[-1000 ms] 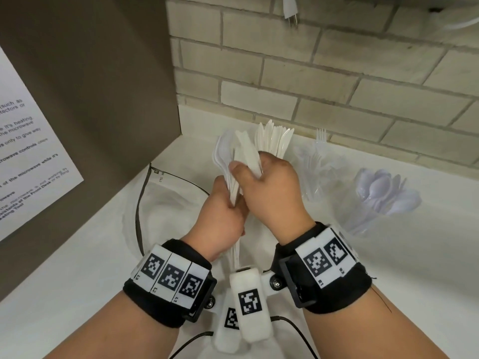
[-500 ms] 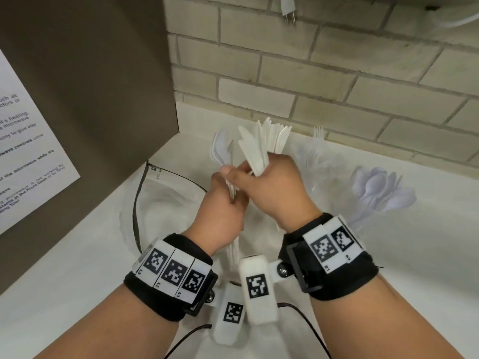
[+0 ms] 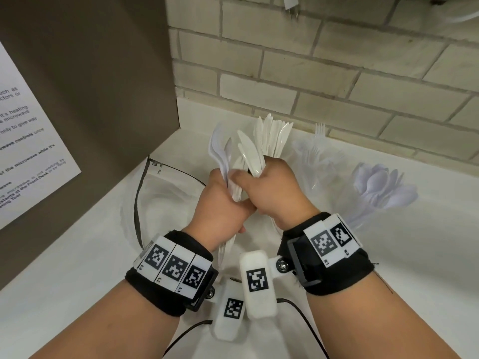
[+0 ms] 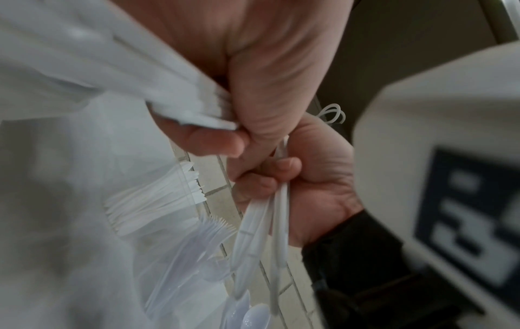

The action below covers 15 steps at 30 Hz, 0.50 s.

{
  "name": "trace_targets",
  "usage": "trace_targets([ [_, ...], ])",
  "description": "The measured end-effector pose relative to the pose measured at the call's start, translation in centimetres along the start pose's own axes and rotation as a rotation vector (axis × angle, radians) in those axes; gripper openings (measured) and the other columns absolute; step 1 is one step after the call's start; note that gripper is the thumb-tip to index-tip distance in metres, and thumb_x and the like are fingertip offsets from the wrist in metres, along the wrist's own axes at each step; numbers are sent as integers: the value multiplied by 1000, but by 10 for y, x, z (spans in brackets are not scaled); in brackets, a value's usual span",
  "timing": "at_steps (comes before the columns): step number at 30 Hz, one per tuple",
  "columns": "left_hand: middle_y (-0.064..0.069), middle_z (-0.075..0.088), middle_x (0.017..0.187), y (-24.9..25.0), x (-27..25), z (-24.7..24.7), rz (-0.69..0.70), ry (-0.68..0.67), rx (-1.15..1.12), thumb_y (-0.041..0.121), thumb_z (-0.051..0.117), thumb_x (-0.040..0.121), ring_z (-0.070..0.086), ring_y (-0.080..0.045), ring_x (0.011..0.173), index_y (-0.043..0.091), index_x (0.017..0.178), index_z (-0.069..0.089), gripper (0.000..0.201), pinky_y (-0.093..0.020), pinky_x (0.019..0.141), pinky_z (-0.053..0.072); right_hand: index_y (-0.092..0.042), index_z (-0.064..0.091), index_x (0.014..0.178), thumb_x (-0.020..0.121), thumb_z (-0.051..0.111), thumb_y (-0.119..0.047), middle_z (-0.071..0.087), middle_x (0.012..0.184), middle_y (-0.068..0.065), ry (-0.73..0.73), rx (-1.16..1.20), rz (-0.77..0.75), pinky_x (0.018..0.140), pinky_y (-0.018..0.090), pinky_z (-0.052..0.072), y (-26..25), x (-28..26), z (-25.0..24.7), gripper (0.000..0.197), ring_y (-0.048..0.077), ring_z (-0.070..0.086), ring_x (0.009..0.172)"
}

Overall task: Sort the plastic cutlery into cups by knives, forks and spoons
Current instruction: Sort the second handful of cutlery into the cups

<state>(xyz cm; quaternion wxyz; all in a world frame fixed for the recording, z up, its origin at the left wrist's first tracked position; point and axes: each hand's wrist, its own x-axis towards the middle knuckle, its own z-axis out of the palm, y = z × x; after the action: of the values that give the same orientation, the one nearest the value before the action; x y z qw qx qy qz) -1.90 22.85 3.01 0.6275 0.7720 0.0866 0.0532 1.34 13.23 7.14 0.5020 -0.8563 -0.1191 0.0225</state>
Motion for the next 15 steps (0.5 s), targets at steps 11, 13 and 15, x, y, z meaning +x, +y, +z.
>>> trace_targets([
  [11, -1, 49, 75, -11, -5, 1, -49, -52, -99, 13, 75, 73, 53, -14, 50, 21, 89, 42, 37, -28, 46, 48, -10, 61, 88, 91, 55, -16, 72, 68, 5, 210, 332, 8, 47, 22, 37, -8, 8, -18, 9, 6, 52, 42],
  [13, -2, 50, 75, -12, -4, 1, -62, -51, -119, 16, 76, 68, 49, -16, 53, 21, 90, 44, 38, -27, 45, 42, -17, 60, 87, 85, 64, -16, 70, 69, 5, 190, 366, -2, 49, 22, 37, -6, 6, -15, 4, 9, 56, 50],
  [15, -3, 53, 75, -10, -1, 1, -61, -53, -147, 19, 74, 62, 47, -15, 52, 19, 97, 47, 44, -25, 43, 37, -21, 61, 86, 81, 70, -21, 70, 75, 6, 150, 306, -7, 54, 26, 42, 2, 5, -7, 11, 15, 65, 62],
])
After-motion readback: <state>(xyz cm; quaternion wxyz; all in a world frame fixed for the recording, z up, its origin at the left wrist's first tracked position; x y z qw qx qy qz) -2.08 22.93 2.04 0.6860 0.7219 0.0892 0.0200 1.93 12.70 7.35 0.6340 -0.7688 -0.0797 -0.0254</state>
